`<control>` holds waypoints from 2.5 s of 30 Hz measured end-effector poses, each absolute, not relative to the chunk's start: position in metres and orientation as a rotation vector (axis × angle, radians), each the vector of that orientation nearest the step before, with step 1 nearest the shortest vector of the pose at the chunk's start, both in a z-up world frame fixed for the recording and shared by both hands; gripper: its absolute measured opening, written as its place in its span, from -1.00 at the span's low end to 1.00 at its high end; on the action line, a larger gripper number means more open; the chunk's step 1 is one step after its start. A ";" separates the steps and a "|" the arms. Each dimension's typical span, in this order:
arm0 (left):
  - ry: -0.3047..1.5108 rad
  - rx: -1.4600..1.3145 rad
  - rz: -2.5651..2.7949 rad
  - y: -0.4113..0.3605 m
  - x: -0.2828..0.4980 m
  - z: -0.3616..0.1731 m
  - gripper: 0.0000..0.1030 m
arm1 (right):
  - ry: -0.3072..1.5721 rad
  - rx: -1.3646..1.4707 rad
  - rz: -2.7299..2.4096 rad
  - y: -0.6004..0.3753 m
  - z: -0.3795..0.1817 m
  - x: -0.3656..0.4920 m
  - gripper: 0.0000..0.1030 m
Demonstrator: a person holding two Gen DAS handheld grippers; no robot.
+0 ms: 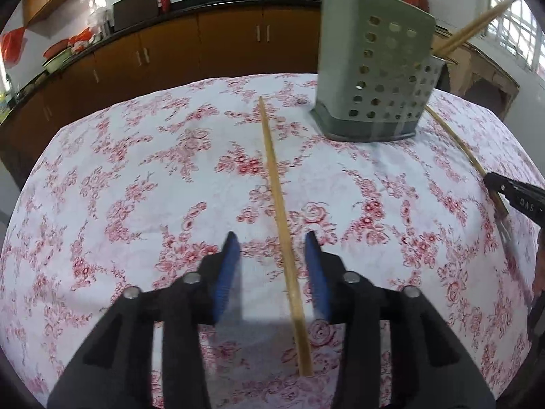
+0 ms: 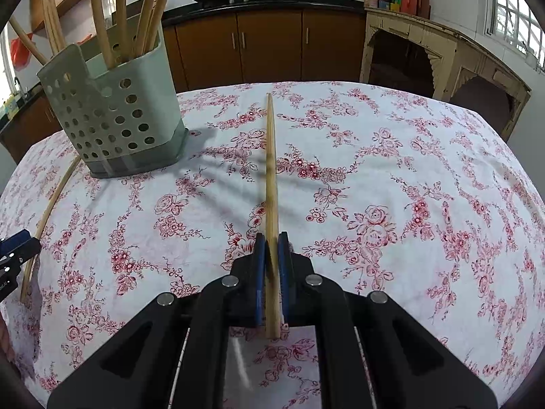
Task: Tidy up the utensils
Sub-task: 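Close the left tool on a chopstick while the right tool holds its chopstick, then lift both held chopsticks up over the green holder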
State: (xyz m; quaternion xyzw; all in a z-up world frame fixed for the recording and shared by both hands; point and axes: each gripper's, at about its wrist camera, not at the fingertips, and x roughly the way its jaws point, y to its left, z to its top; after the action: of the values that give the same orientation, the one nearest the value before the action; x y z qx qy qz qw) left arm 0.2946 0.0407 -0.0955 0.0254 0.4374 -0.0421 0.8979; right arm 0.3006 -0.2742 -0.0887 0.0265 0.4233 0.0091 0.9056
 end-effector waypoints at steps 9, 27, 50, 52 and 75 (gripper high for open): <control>0.909 0.053 -0.073 0.043 0.296 -0.096 -0.04 | 0.873 0.049 0.016 -0.272 -0.089 0.300 -0.83; 0.901 0.039 -0.086 0.036 0.267 -0.094 -0.83 | 0.873 0.093 0.031 -0.279 -0.090 0.286 -0.84; 0.818 0.039 -0.098 0.038 0.241 -0.039 -0.85 | 0.717 0.086 0.028 -0.297 -0.033 0.244 -0.85; 0.799 0.032 -0.099 0.040 0.241 -0.031 -0.85 | 0.694 0.085 0.028 -0.297 -0.027 0.242 -0.85; 0.516 -0.077 -0.119 0.055 0.221 0.061 -0.85 | 0.479 0.109 0.063 -0.297 0.038 0.226 -0.85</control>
State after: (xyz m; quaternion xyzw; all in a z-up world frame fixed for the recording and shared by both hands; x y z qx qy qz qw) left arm 0.2212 0.0552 0.0607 -0.0380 0.2548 -0.0590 0.9644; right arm 0.2261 -0.2965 0.0378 0.0540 0.2373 0.0313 0.9694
